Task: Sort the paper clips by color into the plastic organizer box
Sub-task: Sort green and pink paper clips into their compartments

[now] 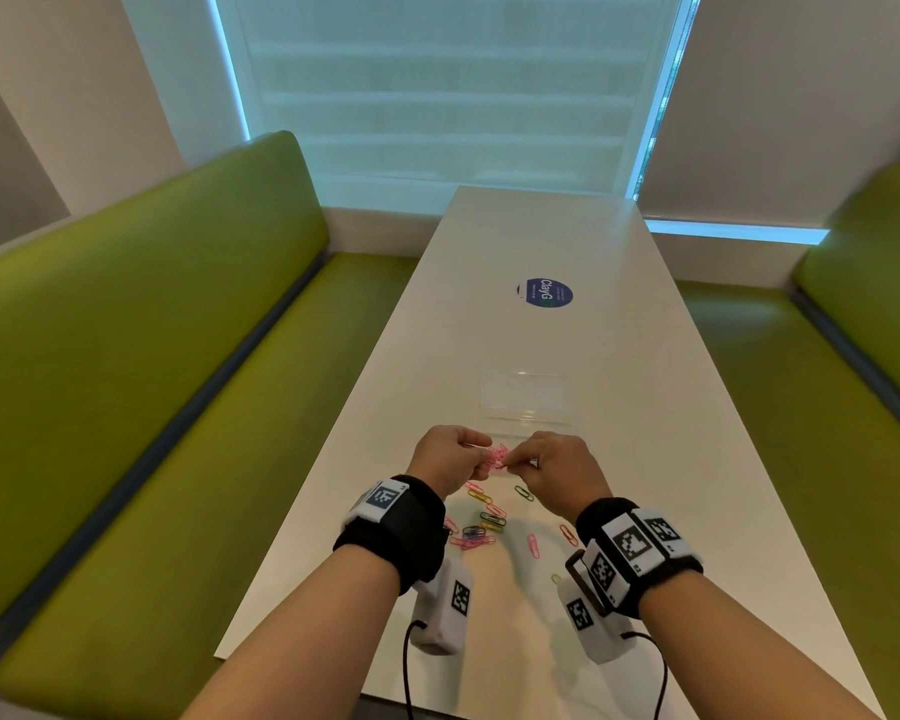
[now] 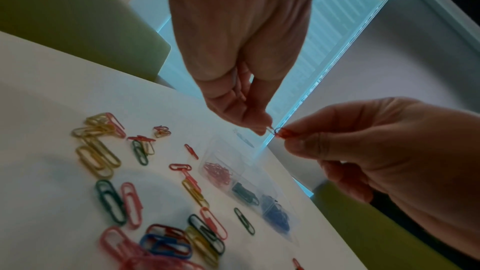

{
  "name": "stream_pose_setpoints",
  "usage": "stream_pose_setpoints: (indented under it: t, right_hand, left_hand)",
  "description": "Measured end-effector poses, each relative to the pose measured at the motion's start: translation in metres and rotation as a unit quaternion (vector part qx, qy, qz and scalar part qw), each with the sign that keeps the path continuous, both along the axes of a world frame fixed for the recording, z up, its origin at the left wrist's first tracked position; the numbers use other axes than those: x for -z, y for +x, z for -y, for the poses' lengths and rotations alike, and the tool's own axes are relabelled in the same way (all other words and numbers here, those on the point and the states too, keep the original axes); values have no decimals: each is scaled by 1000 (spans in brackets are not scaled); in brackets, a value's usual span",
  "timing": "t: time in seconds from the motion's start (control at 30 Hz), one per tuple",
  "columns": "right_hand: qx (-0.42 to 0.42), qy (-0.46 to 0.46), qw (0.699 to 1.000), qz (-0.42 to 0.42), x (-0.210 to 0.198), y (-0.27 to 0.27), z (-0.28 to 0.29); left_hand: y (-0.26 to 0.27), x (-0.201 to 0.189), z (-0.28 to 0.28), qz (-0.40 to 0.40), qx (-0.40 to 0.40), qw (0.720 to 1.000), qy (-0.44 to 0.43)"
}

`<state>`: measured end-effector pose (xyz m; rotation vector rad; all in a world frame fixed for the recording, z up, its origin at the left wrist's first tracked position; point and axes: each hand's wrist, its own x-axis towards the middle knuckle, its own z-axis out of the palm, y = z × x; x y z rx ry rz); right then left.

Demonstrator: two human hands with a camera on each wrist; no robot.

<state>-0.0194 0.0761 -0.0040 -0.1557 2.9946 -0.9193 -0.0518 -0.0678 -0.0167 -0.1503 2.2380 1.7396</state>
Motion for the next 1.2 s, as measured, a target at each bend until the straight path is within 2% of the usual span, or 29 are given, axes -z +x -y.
stream_pose_setpoints:
  t: [0.13, 0.33, 0.5, 0.6, 0.8, 0.97, 1.1, 1.2]
  right_hand:
    - [-5, 13, 1000, 24, -1, 3, 0]
    - [-16, -57, 994, 88, -6, 3, 5]
    - [6, -84, 990, 116, -3, 1, 3]
    - [18, -87, 990, 112, -4, 0, 2]
    - [-17, -44, 992, 119, -10, 2, 8]
    - [-2, -66, 990, 127, -12, 1, 8]
    - [38, -110, 980, 163, -7, 0, 6]
    - [59, -134, 972, 185, -10, 1, 5]
  left_hand:
    - [-2, -2, 0, -2, -1, 1000, -24]
    - [0, -2, 2, -31, 10, 998, -52]
    - [2, -3, 5, -39, 0, 997, -65]
    - [2, -4, 6, -36, 3, 997, -70]
    - [3, -7, 5, -37, 10, 998, -54]
    - [5, -4, 3, -46, -3, 998, -37]
    - [11, -5, 4, -65, 40, 997, -28]
    - [13, -7, 2, -121, 96, 981, -116]
